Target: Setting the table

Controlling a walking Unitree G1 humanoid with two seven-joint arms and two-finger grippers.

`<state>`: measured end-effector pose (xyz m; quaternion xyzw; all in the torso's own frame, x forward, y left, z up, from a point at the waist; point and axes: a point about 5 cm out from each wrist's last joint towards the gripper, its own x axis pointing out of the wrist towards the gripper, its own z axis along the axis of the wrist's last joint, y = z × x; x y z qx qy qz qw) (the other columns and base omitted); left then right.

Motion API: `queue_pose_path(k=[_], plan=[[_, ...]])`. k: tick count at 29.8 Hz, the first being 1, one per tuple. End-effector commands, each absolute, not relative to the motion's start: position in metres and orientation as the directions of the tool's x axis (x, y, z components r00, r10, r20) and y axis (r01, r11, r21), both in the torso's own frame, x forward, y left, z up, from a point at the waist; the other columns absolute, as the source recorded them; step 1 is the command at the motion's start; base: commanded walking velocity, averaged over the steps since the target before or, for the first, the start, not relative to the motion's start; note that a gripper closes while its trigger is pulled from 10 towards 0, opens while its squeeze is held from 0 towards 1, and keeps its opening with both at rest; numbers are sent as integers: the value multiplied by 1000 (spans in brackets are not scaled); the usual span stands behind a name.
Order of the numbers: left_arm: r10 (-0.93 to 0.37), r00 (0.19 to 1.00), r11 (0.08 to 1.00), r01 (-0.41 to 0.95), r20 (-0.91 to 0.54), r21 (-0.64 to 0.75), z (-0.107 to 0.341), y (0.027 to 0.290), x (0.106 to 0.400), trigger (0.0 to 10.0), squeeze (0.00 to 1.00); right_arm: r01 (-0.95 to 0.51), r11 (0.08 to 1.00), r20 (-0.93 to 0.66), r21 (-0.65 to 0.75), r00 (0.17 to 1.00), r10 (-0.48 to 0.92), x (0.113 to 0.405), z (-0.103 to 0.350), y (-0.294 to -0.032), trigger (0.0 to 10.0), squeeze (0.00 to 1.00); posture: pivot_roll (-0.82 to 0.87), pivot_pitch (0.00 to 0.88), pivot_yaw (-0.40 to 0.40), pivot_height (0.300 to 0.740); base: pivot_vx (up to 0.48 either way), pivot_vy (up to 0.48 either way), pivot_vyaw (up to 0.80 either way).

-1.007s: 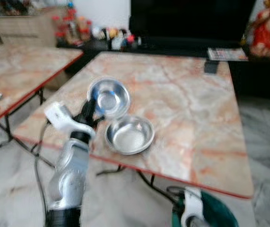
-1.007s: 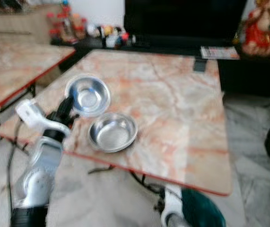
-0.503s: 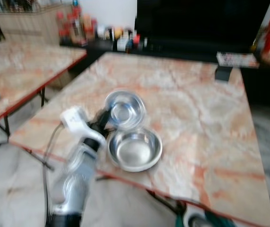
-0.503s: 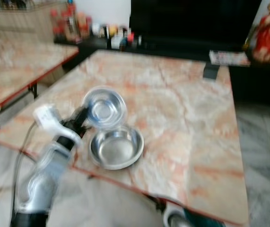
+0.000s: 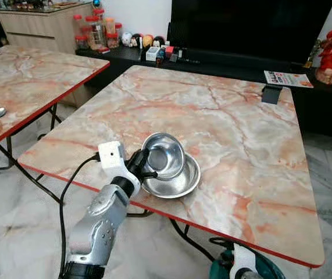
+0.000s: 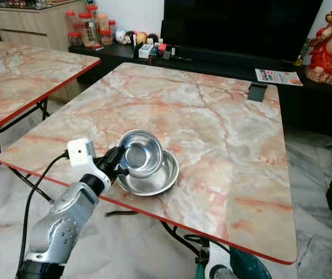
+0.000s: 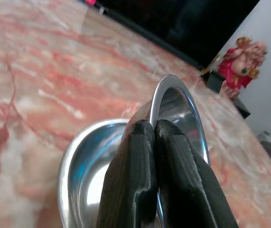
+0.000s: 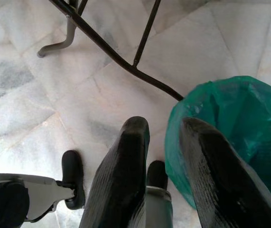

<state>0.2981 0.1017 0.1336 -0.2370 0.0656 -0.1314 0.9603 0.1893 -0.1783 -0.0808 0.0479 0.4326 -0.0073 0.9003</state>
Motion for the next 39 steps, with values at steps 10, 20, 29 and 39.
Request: queue_pose_path(k=[10, 20, 29, 39], plan=[[-212, 965, 844, 101, -154, -527, 126, 97, 321, 10000, 0, 61, 995, -771, 78, 636, 22, 191, -79, -180, 10000, 0, 48, 17, -23, 740, 0, 0, 0], [-203, 963, 841, 80, -175, -536, 135, 88, 337, 10000, 0, 68, 995, -769, 75, 639, 15, 192, -79, -182, 10000, 0, 40, 12, -26, 740, 0, 0, 0], [-221, 952, 855, 83, -214, -512, 135, 92, 330, 10000, 0, 67, 995, -768, 76, 641, 16, 193, -78, -182, 10000, 0, 43, 11, -27, 740, 0, 0, 0], [-279, 935, 860, 142, -219, -490, 145, 98, 311, 10000, 0, 65, 995, -767, 77, 642, 17, 195, -78, -182, 10000, 0, 57, 11, -31, 740, 0, 0, 0]])
